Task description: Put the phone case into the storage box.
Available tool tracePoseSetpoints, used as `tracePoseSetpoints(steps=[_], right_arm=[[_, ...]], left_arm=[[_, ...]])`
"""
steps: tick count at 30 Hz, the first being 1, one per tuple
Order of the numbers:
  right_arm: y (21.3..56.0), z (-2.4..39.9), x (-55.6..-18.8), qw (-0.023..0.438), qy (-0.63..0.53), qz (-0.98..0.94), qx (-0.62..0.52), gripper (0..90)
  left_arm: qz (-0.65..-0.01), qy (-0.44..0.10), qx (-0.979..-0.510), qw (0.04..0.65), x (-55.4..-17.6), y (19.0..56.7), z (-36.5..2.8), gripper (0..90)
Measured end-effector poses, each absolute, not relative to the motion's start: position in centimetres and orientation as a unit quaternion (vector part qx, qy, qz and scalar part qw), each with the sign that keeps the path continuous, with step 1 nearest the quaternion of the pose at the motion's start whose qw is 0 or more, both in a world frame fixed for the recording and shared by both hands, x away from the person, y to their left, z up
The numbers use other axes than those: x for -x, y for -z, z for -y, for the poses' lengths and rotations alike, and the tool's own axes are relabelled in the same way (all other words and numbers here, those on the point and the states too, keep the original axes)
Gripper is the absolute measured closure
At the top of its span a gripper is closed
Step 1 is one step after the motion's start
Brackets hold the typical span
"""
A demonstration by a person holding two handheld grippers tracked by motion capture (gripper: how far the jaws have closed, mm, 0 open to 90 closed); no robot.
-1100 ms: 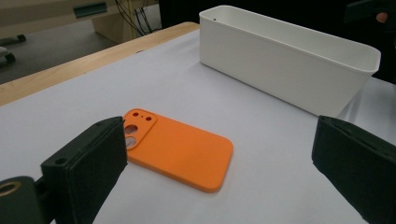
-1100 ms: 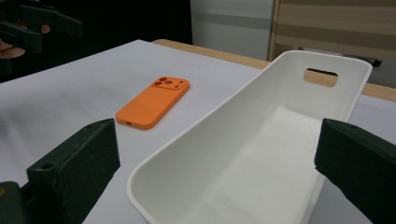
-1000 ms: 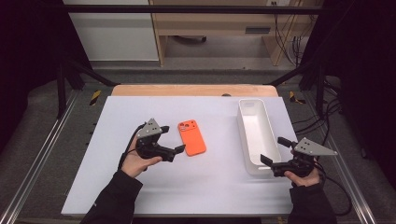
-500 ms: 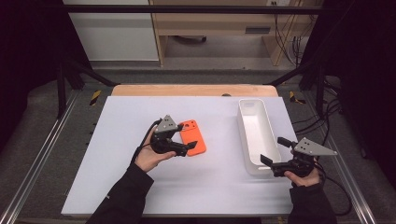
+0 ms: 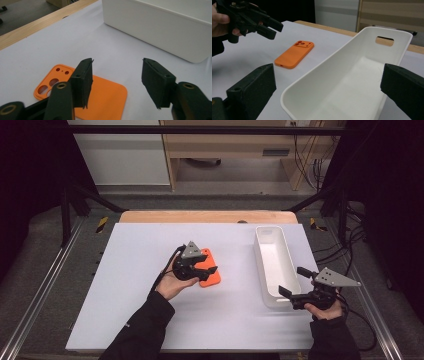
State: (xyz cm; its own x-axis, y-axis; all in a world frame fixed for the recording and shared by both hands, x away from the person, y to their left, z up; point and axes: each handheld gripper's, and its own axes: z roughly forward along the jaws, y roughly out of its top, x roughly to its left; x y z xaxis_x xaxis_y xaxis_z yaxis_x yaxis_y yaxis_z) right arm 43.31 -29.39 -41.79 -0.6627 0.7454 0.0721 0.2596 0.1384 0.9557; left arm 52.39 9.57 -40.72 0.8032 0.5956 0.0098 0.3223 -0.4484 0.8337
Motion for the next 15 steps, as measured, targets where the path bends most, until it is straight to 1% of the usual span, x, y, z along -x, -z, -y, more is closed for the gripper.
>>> tracePoseSetpoints(steps=[15], right_arm=[[41.8, 29.4, -43.3, 0.217, -0.557, -0.723, -0.348, 0.4]], left_arm=[[-0.284, -0.149, -0.852, 0.413, -53.9, 42.2, -7.7, 70.0]])
